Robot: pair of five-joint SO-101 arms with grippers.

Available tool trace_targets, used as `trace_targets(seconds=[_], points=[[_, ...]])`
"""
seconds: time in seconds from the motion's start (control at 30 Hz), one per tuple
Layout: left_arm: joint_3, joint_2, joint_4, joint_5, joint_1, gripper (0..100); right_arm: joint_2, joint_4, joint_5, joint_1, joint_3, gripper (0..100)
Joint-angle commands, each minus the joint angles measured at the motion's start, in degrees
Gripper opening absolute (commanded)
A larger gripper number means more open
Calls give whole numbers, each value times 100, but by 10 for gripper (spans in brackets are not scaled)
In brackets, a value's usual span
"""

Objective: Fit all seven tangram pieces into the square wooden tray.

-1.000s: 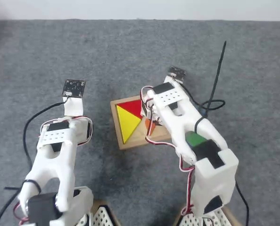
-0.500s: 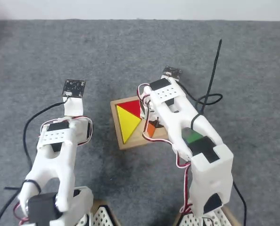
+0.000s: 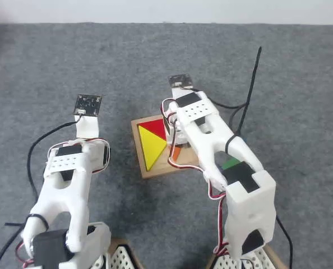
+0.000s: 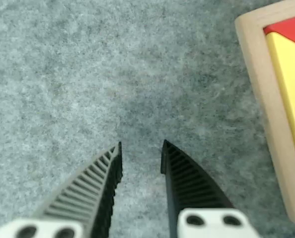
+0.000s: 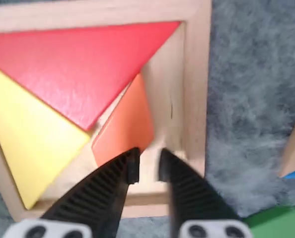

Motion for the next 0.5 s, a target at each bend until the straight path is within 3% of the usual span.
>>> trace_targets(seconds=[0.0, 0.13, 0.47], points=[[-13, -35, -105, -35, 26, 125, -84, -198, -642, -57, -141, 136], [-13, -35, -105, -35, 26, 125, -110, -312, -747, -40, -149, 83], [-13, -35, -105, -35, 26, 125, -585, -136, -738, 347, -141, 95]])
